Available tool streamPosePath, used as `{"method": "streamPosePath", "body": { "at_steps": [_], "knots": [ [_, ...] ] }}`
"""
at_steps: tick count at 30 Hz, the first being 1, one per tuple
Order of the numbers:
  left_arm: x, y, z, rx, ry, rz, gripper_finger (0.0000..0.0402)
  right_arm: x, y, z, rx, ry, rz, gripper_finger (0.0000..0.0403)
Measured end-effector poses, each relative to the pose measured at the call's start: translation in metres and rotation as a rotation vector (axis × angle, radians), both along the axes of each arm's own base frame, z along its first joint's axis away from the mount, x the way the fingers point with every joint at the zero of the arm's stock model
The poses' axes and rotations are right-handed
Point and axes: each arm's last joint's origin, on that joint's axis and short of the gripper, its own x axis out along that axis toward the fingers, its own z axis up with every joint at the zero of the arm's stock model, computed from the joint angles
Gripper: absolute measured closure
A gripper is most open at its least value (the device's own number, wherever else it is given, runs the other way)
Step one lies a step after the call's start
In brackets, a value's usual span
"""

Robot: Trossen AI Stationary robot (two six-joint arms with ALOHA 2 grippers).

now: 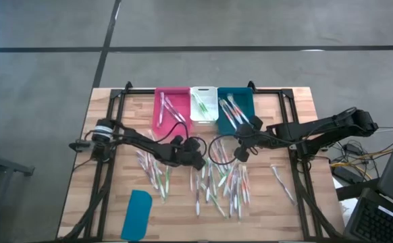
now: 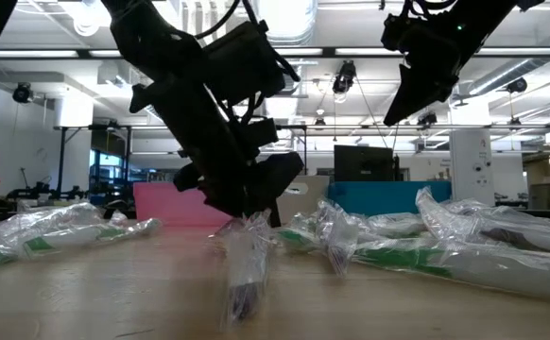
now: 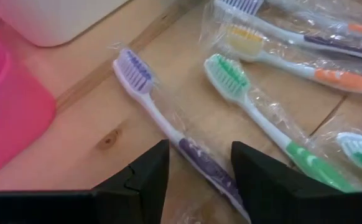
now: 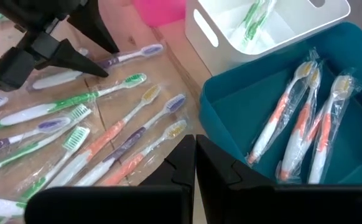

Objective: Pick & Place Toothbrushes
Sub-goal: Put the violet toothbrush into the pink bin

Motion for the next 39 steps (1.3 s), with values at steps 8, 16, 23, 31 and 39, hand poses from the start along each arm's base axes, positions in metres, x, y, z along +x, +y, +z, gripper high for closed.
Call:
{"method": "streamPosePath", "body": {
  "at_steps": [8,16,23,31,39],
  "knots": [
    [0.002,-0.001,-0.002,-0.010,-0.018,-0.005,0.0288,-0.001,0.000,-0.003,-0.002,0.012,0.000,0.0394],
    [0.004,-0.001,0.000,-0.007,-0.040,-0.002,0.0378,-0.003,0.000,-0.007,-0.003,0.025,0.000,0.0394],
    [0.003,0.000,0.003,0.006,-0.038,-0.007,0.0386,-0.003,0.000,-0.008,-0.003,0.027,0.000,0.0394],
    [0.001,-0.001,0.024,0.028,-0.056,-0.058,0.0399,-0.003,0.000,-0.008,-0.003,0.028,0.000,0.0394],
    [-0.004,-0.001,0.051,0.064,-0.094,-0.095,0.0400,-0.004,0.000,-0.009,-0.003,0.031,0.000,0.0394]
  ]
}}
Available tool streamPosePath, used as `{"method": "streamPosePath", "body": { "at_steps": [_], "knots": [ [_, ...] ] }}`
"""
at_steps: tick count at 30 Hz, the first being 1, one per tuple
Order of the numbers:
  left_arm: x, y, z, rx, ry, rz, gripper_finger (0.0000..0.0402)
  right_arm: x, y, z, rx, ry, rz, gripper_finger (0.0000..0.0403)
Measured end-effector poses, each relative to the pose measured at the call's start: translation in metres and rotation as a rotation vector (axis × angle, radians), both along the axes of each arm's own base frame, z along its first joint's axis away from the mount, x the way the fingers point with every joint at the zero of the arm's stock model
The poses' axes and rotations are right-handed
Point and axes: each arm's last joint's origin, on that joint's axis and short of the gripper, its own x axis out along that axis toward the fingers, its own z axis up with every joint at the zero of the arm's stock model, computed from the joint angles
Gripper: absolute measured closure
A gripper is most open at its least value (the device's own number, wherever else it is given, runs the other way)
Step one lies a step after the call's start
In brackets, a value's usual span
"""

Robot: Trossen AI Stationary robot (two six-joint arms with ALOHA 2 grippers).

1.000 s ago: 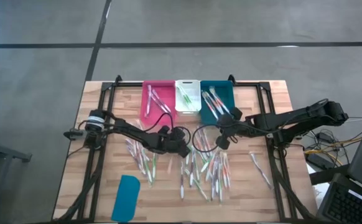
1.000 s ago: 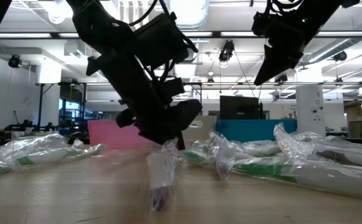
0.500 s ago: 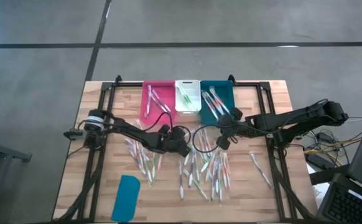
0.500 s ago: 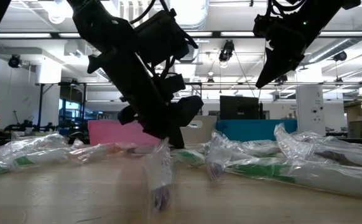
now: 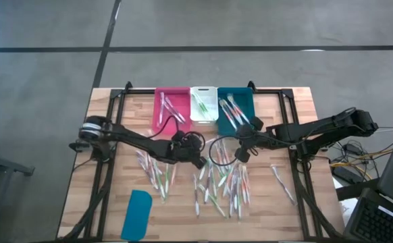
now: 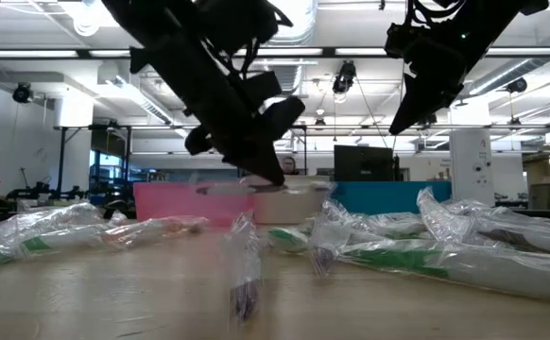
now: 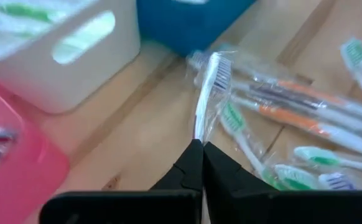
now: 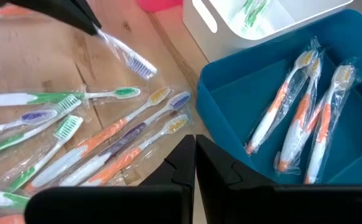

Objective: Pick & Place Toothbrushes
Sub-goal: Put the violet toothbrush into the pink bin

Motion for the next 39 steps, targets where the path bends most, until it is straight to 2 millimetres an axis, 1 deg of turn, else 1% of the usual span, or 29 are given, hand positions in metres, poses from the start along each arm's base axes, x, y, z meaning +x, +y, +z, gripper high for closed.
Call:
{"method": "streamPosePath", "body": {
  "at_steps": [4,7,12,17,20,22,25,28,34,39],
  "knots": [
    [-0.005,0.001,0.016,0.040,-0.021,-0.005,0.0400,0.000,0.000,0.000,0.000,0.002,0.000,0.0394],
    [-0.012,0.005,0.032,0.086,-0.041,0.014,0.0400,0.000,0.000,-0.001,0.000,0.004,0.000,0.0394],
    [-0.025,0.017,0.065,0.152,-0.098,0.049,0.0400,-0.001,0.000,-0.002,-0.001,0.004,0.000,0.0394],
    [-0.044,0.042,0.102,0.186,-0.177,0.106,0.0400,-0.001,0.000,-0.002,-0.001,0.004,0.000,0.0394],
    [-0.056,0.062,0.118,0.197,-0.210,0.169,0.0400,0.000,0.000,-0.002,-0.001,-0.005,0.000,0.0394],
    [-0.065,0.077,0.123,0.197,-0.226,0.221,0.0400,0.000,0.000,-0.002,-0.003,-0.010,0.003,0.0394],
    [-0.079,0.097,0.122,0.174,-0.236,0.307,0.0400,0.000,0.000,-0.002,-0.005,-0.010,0.005,0.0394],
    [-0.093,0.116,0.114,0.129,-0.251,0.386,0.0400,0.001,0.000,-0.002,-0.005,-0.010,0.005,0.0394],
    [-0.114,0.149,0.085,0.014,-0.291,0.495,0.0400,0.002,0.000,-0.001,-0.015,-0.022,0.018,0.0394],
    [-0.124,0.166,0.056,-0.075,-0.399,0.489,0.0400,0.002,0.000,-0.001,-0.014,-0.029,0.018,0.0394]
  ]
}}
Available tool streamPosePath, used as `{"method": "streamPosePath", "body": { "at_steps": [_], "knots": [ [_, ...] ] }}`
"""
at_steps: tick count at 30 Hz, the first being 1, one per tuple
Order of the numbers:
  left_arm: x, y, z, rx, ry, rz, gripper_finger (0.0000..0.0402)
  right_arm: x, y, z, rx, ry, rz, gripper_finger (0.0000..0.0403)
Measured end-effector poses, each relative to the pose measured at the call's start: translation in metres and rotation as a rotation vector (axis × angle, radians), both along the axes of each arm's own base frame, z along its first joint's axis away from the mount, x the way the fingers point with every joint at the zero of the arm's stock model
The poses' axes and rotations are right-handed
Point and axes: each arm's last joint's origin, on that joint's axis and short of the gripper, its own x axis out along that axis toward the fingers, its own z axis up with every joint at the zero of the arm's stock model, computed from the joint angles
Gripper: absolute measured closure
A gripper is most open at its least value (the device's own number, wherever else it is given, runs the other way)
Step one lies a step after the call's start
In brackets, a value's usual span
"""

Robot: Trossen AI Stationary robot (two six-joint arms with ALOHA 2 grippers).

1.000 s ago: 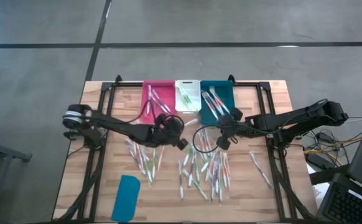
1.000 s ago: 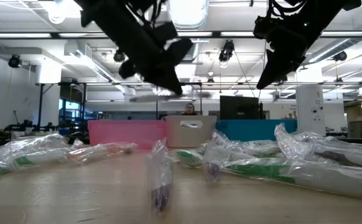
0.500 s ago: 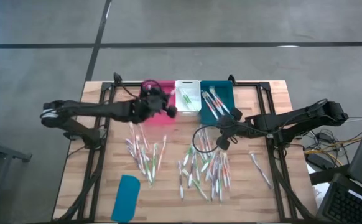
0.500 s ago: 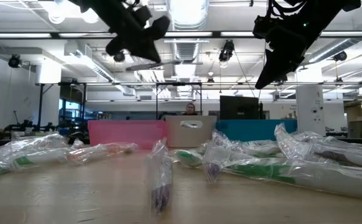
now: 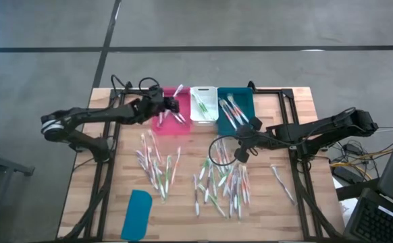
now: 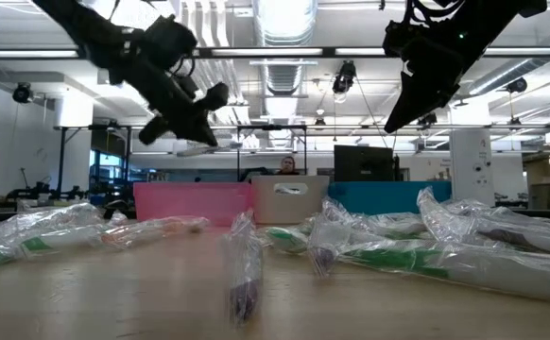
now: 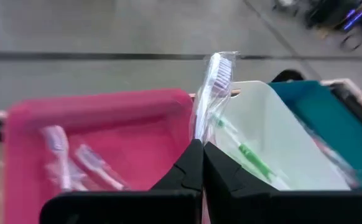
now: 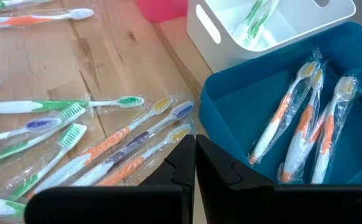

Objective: Pick & Place Toothbrushes
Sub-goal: Put the violet toothbrush into the pink bin

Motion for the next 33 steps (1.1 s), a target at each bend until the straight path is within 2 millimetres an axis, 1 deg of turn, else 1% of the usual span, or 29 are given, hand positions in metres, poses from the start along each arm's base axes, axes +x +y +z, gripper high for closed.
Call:
{"method": "streamPosePath", "body": {
  "at_steps": [3,7,12,18,23,27,33],
  "knots": [
    [-0.009,0.005,-0.016,-0.019,-0.076,0.015,0.0400,0.000,0.000,0.000,-0.002,0.001,0.002,0.0394],
    [-0.024,0.005,-0.040,-0.058,-0.102,0.066,0.0400,0.000,0.000,0.000,-0.002,0.001,0.002,0.0394],
    [-0.036,0.004,-0.058,-0.083,-0.106,0.103,0.0400,0.000,0.000,0.000,-0.001,-0.002,0.002,0.0394],
    [-0.037,0.003,-0.059,-0.083,-0.120,0.105,0.0399,0.001,0.000,0.001,0.000,-0.017,0.002,0.0394],
    [-0.035,0.004,-0.055,-0.075,-0.135,0.105,0.0389,0.002,0.000,0.001,-0.002,-0.022,0.005,0.0394],
    [-0.035,0.004,-0.056,-0.076,-0.131,0.103,0.0372,0.002,0.000,0.001,-0.004,-0.021,0.007,0.0394],
    [-0.035,0.004,-0.056,-0.077,-0.130,0.101,0.0333,0.002,0.000,0.001,-0.004,-0.021,0.007,0.0394]
  ]
}}
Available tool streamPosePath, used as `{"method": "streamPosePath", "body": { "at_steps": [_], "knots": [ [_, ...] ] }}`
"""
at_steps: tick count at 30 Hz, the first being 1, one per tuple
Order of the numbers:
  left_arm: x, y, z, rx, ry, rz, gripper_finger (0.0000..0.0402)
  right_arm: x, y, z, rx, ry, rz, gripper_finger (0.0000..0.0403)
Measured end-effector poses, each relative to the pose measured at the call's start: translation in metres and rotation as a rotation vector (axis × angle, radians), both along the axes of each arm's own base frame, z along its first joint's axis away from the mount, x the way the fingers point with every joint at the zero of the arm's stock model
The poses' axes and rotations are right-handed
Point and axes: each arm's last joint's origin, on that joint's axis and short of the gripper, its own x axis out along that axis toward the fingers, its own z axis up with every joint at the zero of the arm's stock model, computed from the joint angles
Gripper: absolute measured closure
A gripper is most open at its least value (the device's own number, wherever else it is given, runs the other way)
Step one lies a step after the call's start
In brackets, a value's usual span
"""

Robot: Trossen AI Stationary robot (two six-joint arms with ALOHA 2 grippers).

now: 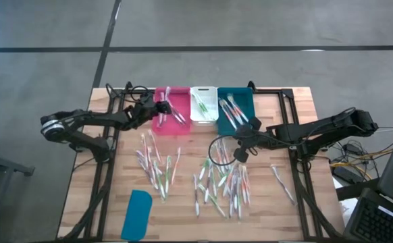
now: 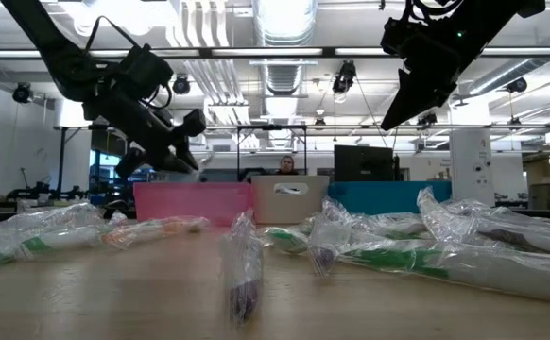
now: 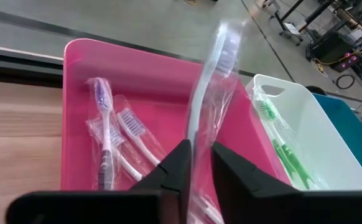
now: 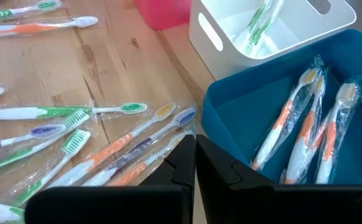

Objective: Pick & Place Toothbrushes
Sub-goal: Put the violet toothbrush into the pink bin, then put the orange toothbrush into the blue bin

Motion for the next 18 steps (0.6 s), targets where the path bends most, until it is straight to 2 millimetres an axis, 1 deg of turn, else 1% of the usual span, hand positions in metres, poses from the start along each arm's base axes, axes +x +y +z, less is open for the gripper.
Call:
{"method": "streamPosePath", "body": {
  "at_steps": [9,13,18],
  "knots": [
    [0.0000,0.0000,-0.0001,0.000,0.002,-0.002,0.0274,0.0000,0.0000,0.0000,0.000,0.000,0.000,0.0394],
    [0.0005,-0.0005,-0.0001,0.001,0.010,-0.032,0.0261,-0.0001,0.0000,0.0000,0.002,0.000,-0.002,0.0394],
    [0.0012,-0.0021,0.0014,-0.003,0.007,-0.098,0.0257,-0.0001,0.0000,0.0000,0.002,0.000,-0.002,0.0394]
  ]
}}
